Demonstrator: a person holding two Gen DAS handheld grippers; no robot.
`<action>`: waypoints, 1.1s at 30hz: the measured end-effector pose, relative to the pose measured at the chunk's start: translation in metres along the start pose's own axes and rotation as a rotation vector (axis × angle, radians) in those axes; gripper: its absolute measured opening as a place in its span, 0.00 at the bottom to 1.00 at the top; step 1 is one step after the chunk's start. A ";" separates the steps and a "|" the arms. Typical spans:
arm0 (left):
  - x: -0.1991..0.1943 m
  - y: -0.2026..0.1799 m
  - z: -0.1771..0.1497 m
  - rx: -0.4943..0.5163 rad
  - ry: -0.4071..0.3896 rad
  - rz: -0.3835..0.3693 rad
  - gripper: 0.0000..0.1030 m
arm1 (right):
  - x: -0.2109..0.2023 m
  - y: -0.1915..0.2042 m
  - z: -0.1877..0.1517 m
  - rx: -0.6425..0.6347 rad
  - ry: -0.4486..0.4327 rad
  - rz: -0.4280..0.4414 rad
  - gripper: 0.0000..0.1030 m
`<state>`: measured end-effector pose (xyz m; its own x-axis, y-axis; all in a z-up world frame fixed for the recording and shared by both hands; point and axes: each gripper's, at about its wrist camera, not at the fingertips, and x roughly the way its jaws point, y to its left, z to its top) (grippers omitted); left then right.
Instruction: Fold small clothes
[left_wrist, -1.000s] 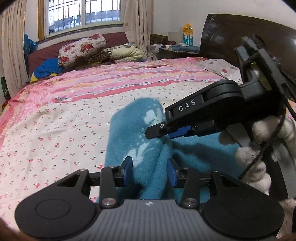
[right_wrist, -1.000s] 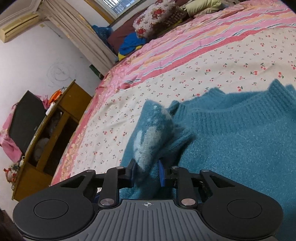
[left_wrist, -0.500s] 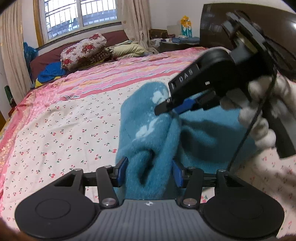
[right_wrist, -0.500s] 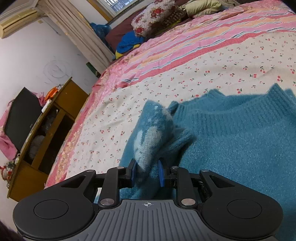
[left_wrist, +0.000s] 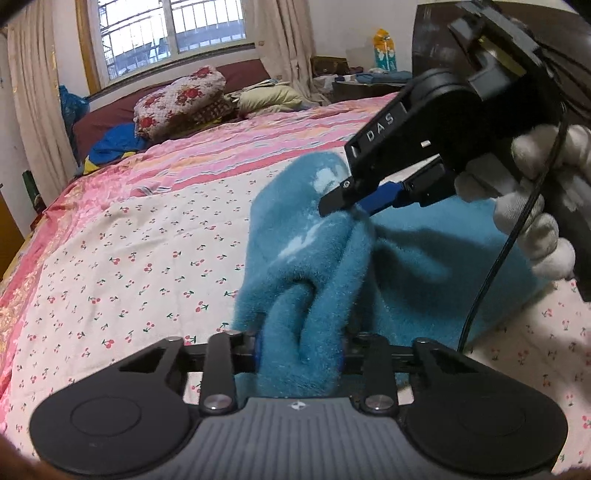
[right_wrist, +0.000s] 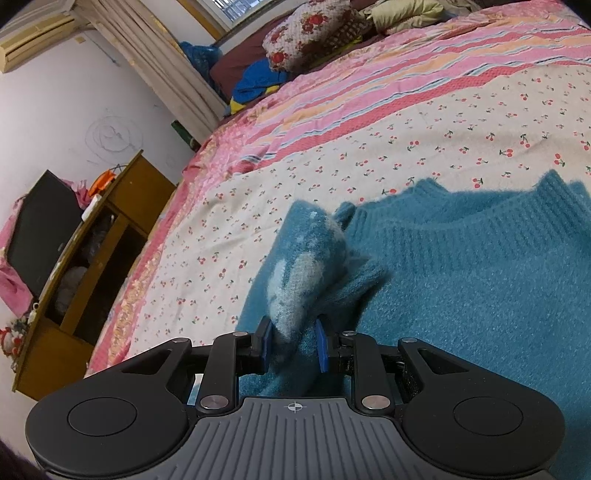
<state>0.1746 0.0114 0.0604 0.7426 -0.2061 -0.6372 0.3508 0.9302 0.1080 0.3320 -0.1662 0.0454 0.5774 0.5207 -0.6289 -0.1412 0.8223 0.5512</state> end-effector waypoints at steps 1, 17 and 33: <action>-0.001 0.000 0.001 -0.009 -0.001 0.000 0.33 | -0.001 0.001 0.000 -0.002 -0.004 0.001 0.21; -0.018 0.007 0.003 -0.053 0.006 -0.034 0.36 | -0.017 0.005 0.001 -0.028 -0.030 0.043 0.20; -0.019 0.014 -0.025 -0.131 -0.059 0.029 0.32 | -0.012 0.009 0.004 -0.046 -0.024 0.011 0.20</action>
<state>0.1507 0.0356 0.0552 0.7852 -0.1927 -0.5885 0.2545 0.9668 0.0230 0.3268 -0.1655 0.0598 0.5945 0.5249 -0.6092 -0.1845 0.8264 0.5320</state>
